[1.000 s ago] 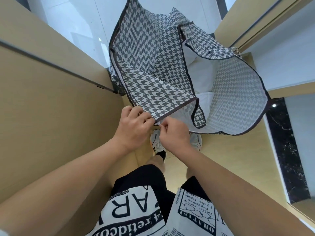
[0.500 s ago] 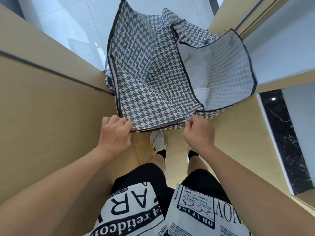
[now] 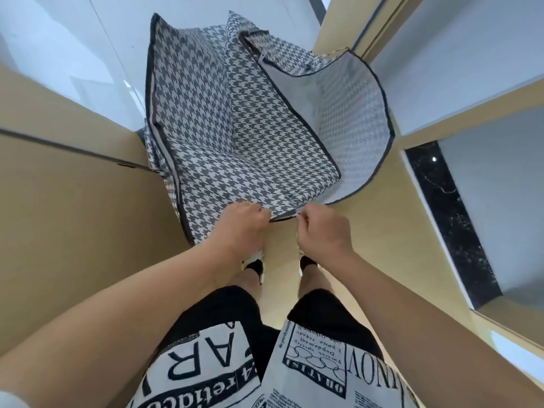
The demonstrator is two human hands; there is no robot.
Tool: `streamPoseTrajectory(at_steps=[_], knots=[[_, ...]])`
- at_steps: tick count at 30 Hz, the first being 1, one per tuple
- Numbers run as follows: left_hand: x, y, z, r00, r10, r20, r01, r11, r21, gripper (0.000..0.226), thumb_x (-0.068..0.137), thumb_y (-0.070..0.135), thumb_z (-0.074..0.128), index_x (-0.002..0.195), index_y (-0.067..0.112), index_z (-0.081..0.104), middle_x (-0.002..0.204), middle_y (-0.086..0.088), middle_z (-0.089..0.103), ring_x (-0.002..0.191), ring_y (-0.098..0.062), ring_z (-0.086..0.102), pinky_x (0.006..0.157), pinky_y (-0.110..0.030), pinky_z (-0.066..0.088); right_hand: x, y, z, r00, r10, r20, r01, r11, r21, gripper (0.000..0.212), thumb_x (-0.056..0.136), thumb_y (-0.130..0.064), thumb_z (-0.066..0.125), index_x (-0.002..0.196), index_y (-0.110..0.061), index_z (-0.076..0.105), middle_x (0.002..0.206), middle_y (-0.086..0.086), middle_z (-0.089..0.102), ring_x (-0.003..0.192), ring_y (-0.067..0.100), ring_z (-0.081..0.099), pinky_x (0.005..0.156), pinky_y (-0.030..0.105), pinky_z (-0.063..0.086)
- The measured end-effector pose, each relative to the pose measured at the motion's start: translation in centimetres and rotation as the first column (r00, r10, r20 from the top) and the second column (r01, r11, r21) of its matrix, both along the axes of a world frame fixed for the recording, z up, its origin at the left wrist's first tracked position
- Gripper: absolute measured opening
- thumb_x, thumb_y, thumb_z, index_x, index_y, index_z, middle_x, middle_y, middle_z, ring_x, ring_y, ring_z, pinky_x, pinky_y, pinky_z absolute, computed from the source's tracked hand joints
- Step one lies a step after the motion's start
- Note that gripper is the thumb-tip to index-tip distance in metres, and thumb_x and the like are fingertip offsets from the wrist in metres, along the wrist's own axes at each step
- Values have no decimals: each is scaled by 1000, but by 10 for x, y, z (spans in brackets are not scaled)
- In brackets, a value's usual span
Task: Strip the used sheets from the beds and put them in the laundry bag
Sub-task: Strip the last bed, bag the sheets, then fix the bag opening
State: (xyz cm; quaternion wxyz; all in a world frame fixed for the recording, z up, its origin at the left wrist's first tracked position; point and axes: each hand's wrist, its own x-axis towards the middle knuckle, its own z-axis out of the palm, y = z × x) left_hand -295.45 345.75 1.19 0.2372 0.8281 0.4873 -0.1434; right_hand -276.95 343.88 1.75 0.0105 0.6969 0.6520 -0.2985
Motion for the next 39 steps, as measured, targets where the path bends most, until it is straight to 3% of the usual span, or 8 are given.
streamPoseTrajectory(at_steps=[3, 6, 14, 20, 26, 31, 35, 39], knots=[[-17, -2, 1, 997, 77, -6, -77, 997, 7, 13, 85, 11, 70, 82, 14, 59, 76, 0, 59, 69, -22, 58, 60, -28, 32, 24, 14, -2, 996, -59, 60, 57, 998, 19, 15, 100, -17, 56, 97, -6, 66, 93, 13, 68, 85, 36, 63, 64, 32, 28], [-34, -6, 3, 986, 161, -42, -162, 987, -15, 9, 96, 20, 58, 92, 14, 62, 88, -1, 65, 83, -26, 64, 64, -33, 40, 63, 32, 4, 957, -242, 157, 236, 970, 57, 17, 100, -19, 56, 102, -6, 67, 98, 17, 69, 90, 41, 63, 67, 37, 36], [34, 2, 12, 983, 140, 120, -149, 987, 66, 25, 98, 27, 60, 121, 17, 59, 115, -2, 60, 103, -26, 57, 80, -36, 46, 81, 25, 7, 959, -259, 112, 256, 966, 45, 19, 102, -20, 57, 95, -5, 66, 93, 15, 68, 87, 38, 61, 65, 35, 30], [123, 35, -5, 984, 57, 169, -73, 993, 92, 22, 95, 33, 65, 97, 12, 65, 96, -7, 67, 94, -30, 62, 71, -37, 42, 81, 17, -3, 968, -243, 70, 236, 967, 98, 16, 100, -19, 58, 92, -8, 66, 89, 10, 67, 80, 35, 61, 63, 37, 35], [121, 38, -6, 975, 111, 192, -119, 992, 35, 10, 96, 17, 59, 87, 14, 55, 74, -1, 54, 69, -26, 53, 60, -32, 31, 94, 26, -3, 998, -58, 39, 51, 987, 152, 14, 98, -17, 61, 88, -8, 66, 83, 9, 67, 73, 34, 61, 59, 33, 32], [106, 43, 7, 956, 251, 154, -258, 966, 31, 39, 72, 6, 77, 69, 18, 40, 58, -4, 53, 49, -29, 50, 48, -29, 25, 101, 72, 0, 976, 216, 23, -214, 934, 285, 12, 76, -15, 69, 71, -13, 58, 64, 4, 59, 52, 30, 57, 50, 25, 26], [115, 39, 12, 925, 375, 63, -378, 923, 66, 24, 82, 12, 71, 74, 14, 48, 63, -1, 49, 56, -28, 49, 49, -33, 33, 114, 107, -2, 925, 380, -4, -367, 895, 255, 20, 66, -9, 78, 70, -12, 59, 64, 7, 60, 54, 31, 59, 51, 27, 31], [132, 37, 14, 895, 444, 49, -447, 891, 84, 29, 70, 8, 81, 69, 13, 52, 56, -2, 52, 46, -27, 50, 42, -32, 40, 125, 133, -1, 864, 503, 25, -492, 833, 254, 38, 49, -1, 88, 66, -12, 56, 60, 4, 57, 52, 29, 56, 50, 25, 26]])
